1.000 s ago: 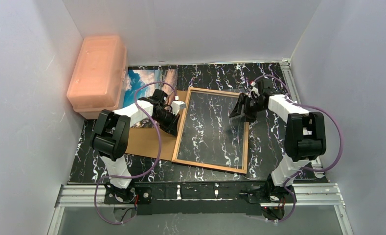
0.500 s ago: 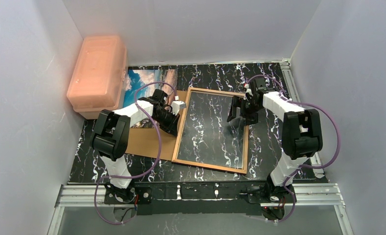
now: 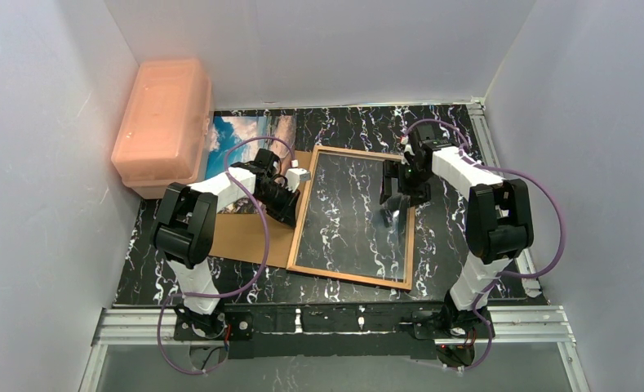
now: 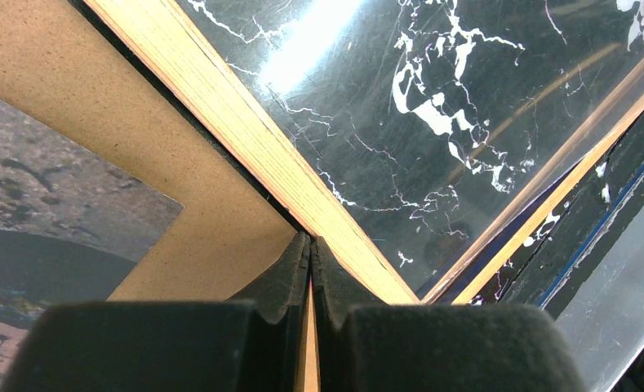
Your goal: Put the photo into the frame
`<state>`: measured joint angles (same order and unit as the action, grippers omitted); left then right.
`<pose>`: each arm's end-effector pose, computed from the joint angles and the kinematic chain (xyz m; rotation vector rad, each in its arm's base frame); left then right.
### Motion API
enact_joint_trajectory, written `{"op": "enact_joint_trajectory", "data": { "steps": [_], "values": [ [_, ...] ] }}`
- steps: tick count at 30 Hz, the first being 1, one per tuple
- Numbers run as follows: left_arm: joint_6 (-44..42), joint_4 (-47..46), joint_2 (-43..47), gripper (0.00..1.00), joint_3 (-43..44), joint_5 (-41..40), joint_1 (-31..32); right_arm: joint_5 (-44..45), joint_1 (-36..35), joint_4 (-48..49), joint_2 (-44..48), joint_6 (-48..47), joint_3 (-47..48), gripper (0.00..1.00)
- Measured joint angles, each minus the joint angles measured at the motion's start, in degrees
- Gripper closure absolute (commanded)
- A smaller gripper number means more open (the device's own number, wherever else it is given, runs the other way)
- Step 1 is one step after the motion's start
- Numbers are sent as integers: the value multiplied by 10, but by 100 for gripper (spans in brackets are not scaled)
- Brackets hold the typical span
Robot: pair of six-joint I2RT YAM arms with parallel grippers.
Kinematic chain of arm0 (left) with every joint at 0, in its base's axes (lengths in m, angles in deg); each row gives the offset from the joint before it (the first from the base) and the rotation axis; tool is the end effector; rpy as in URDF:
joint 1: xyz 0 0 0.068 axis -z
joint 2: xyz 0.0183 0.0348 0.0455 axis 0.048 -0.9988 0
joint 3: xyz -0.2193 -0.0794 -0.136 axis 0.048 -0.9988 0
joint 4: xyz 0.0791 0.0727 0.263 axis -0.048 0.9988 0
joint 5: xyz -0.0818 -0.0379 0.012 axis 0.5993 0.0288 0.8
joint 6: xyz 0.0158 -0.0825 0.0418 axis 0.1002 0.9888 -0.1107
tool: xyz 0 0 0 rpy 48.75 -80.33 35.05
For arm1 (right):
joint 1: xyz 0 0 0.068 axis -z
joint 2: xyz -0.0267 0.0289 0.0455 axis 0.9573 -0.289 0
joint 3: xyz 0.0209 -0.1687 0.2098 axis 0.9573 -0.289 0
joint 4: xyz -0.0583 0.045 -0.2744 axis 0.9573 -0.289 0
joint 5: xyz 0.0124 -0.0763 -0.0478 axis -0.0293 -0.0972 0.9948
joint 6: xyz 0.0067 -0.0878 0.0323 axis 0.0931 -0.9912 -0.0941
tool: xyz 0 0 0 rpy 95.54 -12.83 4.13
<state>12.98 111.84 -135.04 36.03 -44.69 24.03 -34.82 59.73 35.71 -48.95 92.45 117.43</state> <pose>0.3392 -0.1838 0.1116 1.0074 2.4668 -0.8530 0.3793 0.1101 0.1452 -0.0638 2.8227 0.4218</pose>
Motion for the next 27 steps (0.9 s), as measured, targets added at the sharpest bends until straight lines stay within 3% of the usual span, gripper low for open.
{"op": "enact_joint_trajectory", "data": {
  "steps": [10, 27],
  "values": [
    [0, 0, 0, 100, 0, 0, 0, 51, -14, -23, -1, -17, 7, 1],
    [0, 1, 0, 100, 1, 0, 0, 49, -17, 9, -1, -12, 3, 1]
  ]
}}
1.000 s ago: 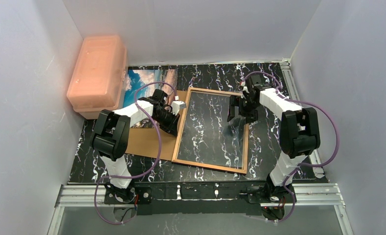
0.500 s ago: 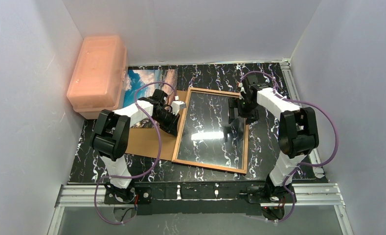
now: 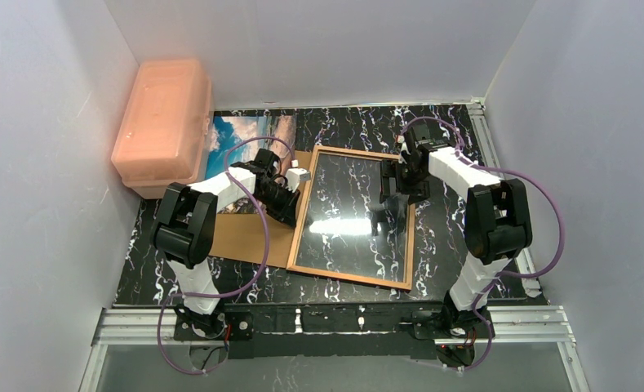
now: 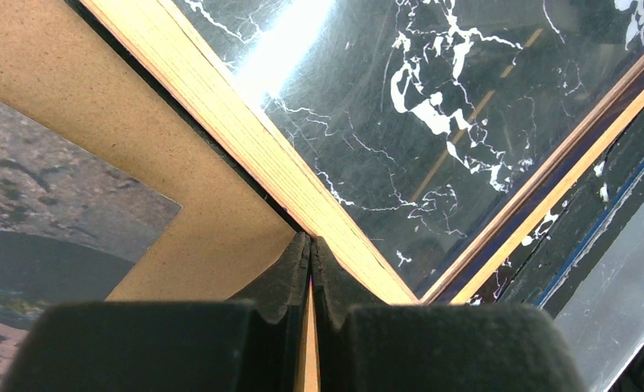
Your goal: Put the photo into the frame
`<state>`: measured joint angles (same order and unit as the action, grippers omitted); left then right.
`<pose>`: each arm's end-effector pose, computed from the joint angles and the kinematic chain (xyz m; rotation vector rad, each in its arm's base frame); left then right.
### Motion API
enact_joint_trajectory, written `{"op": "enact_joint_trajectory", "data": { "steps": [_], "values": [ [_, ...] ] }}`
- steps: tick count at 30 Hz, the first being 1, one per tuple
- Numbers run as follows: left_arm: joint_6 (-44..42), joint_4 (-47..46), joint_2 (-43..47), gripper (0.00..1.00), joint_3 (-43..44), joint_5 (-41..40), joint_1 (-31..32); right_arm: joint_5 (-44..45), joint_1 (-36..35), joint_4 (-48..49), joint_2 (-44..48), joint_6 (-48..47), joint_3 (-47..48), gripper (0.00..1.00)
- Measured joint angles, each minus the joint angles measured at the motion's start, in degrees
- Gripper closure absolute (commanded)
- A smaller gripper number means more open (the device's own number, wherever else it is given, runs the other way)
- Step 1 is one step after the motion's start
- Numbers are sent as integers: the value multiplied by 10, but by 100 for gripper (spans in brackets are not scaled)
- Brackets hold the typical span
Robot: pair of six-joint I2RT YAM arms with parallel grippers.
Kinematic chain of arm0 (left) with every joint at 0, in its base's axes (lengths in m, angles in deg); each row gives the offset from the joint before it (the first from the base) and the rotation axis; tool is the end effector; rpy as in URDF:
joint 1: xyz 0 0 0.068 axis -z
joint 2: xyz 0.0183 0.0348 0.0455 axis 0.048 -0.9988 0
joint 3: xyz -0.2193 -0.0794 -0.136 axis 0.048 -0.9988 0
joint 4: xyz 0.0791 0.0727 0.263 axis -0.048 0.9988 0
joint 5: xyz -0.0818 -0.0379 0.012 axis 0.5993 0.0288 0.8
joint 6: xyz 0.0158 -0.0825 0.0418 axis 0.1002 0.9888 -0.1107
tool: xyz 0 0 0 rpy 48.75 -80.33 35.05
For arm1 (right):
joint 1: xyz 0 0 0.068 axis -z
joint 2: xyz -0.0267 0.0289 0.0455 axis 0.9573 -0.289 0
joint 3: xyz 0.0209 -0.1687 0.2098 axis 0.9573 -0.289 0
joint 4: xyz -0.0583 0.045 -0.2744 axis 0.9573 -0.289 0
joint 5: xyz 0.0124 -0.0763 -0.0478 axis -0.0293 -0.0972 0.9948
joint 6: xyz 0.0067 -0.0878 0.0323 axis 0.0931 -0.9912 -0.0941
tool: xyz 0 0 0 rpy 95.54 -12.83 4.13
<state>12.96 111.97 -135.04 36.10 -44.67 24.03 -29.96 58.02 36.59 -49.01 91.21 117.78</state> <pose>0.3392 -0.1838 0.1119 1.0078 2.4675 -0.8536 0.3817 0.1157 0.1465 -0.1161 2.7957 0.3103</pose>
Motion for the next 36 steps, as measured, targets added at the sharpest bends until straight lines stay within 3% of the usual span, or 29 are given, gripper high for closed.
{"op": "enact_joint_trajectory", "data": {
  "steps": [6, 11, 15, 24, 28, 30, 31, 33, 36],
  "values": [
    [-3, 6, 0, 100, 3, 3, 2, 5, 0, 18, 13, 2, -12, 8],
    [-4, 7, 0, 100, 4, 4, 5, 13, 0, 30, 46, 8, -39, 26],
    [-4, 7, 0, 100, 4, 4, 19, 17, 0, 46, 97, 21, -87, 29],
    [-3, 18, -2, 100, 23, 9, 49, 24, 0, 60, 174, 59, -115, 22],
    [-16, 69, 0, 100, 84, 9, 42, 23, -7, 74, 188, 87, -115, 11],
    [-25, 102, 8, 99, 126, 11, 19, 26, -26, 91, 194, 106, -115, 4],
    [-31, 126, 12, 93, 152, 13, 1, 29, -41, 99, 195, 114, -114, 2],
    [-47, 169, 24, 83, 208, 16, -46, 36, -82, 112, 188, 135, -104, 1],
    [-73, 213, 57, 79, 263, 12, -130, 53, -158, 131, 148, 163, -54, 1]
  ]
}}
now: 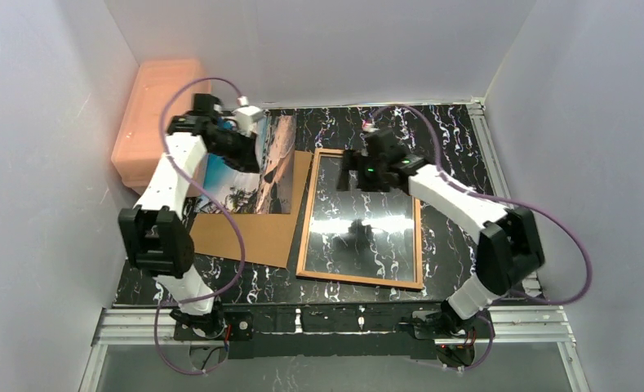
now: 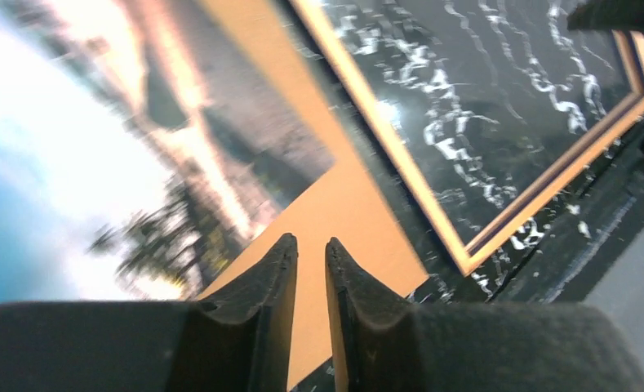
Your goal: Put the photo into the frame
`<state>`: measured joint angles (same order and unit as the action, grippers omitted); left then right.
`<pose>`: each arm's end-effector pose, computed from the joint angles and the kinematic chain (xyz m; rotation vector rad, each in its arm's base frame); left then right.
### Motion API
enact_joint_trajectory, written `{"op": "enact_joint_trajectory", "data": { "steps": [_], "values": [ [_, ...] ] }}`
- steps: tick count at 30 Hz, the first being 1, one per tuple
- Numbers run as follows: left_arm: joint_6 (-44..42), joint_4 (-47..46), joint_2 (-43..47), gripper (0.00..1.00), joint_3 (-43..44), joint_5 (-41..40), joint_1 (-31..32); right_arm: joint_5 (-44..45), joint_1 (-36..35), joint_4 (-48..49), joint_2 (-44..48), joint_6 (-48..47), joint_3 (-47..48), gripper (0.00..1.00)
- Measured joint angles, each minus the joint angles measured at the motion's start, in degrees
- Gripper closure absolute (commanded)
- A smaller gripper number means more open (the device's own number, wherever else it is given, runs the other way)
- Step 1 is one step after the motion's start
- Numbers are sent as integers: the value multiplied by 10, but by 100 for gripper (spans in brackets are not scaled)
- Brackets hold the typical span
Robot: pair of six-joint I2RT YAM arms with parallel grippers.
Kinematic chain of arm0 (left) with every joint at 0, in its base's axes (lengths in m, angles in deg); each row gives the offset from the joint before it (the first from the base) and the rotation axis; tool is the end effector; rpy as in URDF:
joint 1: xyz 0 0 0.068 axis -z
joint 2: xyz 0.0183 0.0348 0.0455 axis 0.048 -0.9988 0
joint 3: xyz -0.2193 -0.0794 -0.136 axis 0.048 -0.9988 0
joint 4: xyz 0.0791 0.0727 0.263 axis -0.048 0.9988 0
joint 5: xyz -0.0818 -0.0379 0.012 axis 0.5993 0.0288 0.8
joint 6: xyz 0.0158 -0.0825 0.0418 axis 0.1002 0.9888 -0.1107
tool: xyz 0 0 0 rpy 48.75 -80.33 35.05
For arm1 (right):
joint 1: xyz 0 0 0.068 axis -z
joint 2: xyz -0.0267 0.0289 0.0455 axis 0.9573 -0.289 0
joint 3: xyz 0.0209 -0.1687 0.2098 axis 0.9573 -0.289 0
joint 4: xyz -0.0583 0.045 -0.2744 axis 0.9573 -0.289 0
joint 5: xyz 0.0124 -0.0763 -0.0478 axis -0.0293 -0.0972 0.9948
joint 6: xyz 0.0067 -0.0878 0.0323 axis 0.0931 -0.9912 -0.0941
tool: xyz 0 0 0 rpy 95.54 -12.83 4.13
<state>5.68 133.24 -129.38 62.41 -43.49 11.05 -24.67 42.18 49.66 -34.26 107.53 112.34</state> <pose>0.3966 -0.1080 0.2793 0.8819 2.2597 -0.6810 0.3345 0.2057 0.2286 -0.0821 2.4483 0.5323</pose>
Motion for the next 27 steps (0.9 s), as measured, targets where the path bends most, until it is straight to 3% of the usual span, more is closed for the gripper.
{"op": "enact_joint_trajectory", "data": {
  "steps": [3, 6, 10, 18, 27],
  "values": [
    [-24, 37, 35, 75, 13, -9, -72, 13, -79, 38, -68, 31, 74, 1],
    [-44, 79, 51, 61, 13, -13, -123, -4, -129, 100, -125, 63, 116, 1],
    [-68, 103, 64, 60, -8, -19, -153, -27, -152, 154, -197, 108, 155, 1],
    [-105, 76, 113, 69, -141, -43, -155, -4, -175, 156, -350, 132, 283, 13],
    [-89, -45, 45, 82, -183, -125, -141, 17, -190, 155, -400, 140, 294, 13]
  ]
}}
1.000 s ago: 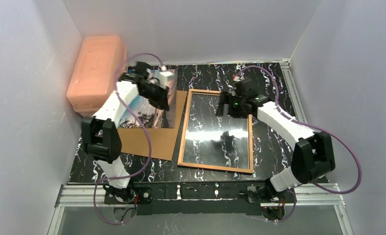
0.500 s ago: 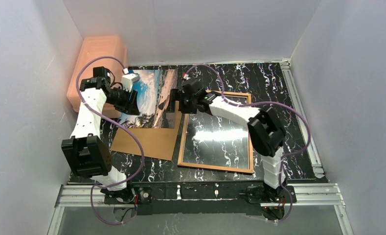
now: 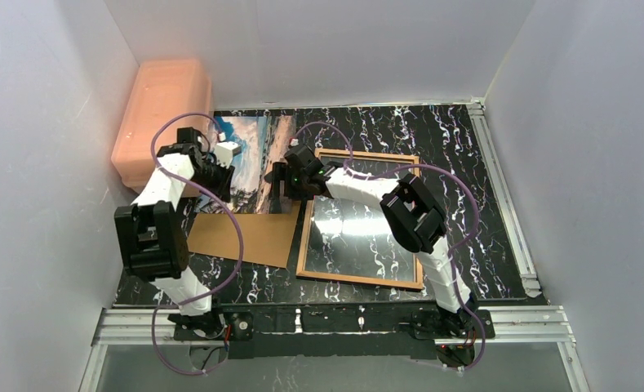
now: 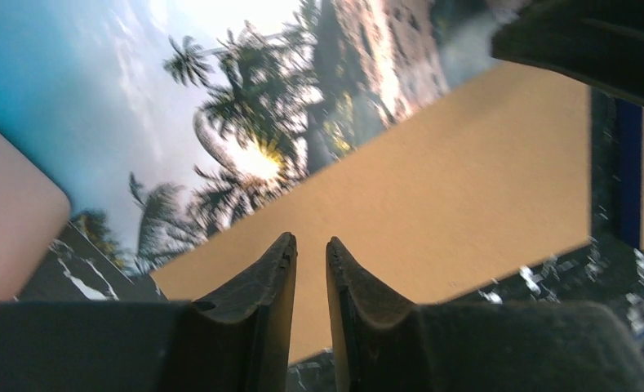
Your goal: Put the photo into the frame
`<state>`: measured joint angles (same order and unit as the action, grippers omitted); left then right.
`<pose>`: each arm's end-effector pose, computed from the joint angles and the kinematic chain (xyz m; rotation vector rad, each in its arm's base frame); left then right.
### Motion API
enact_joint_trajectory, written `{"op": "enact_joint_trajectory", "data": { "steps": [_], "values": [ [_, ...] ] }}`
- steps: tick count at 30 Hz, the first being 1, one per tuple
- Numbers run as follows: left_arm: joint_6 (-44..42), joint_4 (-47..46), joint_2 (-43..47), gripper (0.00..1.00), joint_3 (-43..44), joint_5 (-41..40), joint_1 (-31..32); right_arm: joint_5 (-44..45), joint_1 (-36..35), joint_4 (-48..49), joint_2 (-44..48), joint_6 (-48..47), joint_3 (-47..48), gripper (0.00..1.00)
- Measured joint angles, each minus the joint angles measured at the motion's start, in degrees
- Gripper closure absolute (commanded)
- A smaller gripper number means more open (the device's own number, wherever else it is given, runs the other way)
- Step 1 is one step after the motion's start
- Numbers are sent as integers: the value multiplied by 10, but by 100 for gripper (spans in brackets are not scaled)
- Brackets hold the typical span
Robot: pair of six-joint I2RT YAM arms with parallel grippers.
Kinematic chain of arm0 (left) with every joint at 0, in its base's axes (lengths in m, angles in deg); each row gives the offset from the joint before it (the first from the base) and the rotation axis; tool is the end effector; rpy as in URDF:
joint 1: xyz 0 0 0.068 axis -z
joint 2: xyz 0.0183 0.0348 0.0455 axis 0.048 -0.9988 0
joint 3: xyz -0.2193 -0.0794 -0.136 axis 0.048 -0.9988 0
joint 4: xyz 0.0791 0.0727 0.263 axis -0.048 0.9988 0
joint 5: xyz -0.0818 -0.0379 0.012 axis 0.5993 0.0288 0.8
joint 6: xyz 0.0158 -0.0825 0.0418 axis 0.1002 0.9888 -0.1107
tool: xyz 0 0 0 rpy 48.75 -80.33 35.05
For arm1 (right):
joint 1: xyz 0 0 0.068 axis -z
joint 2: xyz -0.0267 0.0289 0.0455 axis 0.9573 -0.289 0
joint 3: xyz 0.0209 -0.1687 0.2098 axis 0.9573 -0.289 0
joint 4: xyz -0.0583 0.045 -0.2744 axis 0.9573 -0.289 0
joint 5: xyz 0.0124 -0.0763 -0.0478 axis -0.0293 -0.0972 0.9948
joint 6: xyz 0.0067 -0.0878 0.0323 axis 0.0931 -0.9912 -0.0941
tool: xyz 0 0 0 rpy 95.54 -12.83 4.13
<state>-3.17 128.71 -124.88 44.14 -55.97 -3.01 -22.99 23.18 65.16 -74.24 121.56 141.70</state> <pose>0.3711 0.0037 0.1961 0.7067 2.5080 -0.3317 0.3599 0.4314 0.1340 -0.1746 2.4401 0.8073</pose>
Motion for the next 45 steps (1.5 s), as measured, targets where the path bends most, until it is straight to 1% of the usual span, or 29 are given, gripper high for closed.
{"op": "enact_joint_trajectory", "data": {
  "steps": [7, 11, 14, 18, 28, 33, 39, 43, 44, 45],
  "values": [
    [29, -83, -73, 90, 0, -93, 39, 21, 2, 5, 0, 2, -4, 13],
    [39, -107, -106, 92, 1, -137, 52, 23, 3, 9, 0, 9, -6, 13],
    [40, -113, -117, 94, 1, -156, 57, 18, 6, 29, 0, 20, -17, 13],
    [40, -118, -121, 95, 1, -165, 64, -2, 12, 63, 1, 42, -33, 13],
    [37, -114, -143, 96, 2, -154, 67, -49, 27, 146, 3, 110, -71, 15],
    [33, -113, -143, 96, 2, -150, 67, -72, 37, 221, 18, 155, -128, 17],
    [30, -112, -143, 96, 2, -148, 67, -98, 40, 265, 21, 190, -146, 24],
    [28, -110, -142, 97, 2, -144, 67, -112, 37, 297, 21, 207, -153, 32],
    [28, -110, -142, 97, 2, -142, 67, -115, 36, 308, 21, 211, -158, 36],
    [28, -109, -142, 97, 2, -139, 67, -116, 36, 314, 21, 215, -165, 41]
  ]
}}
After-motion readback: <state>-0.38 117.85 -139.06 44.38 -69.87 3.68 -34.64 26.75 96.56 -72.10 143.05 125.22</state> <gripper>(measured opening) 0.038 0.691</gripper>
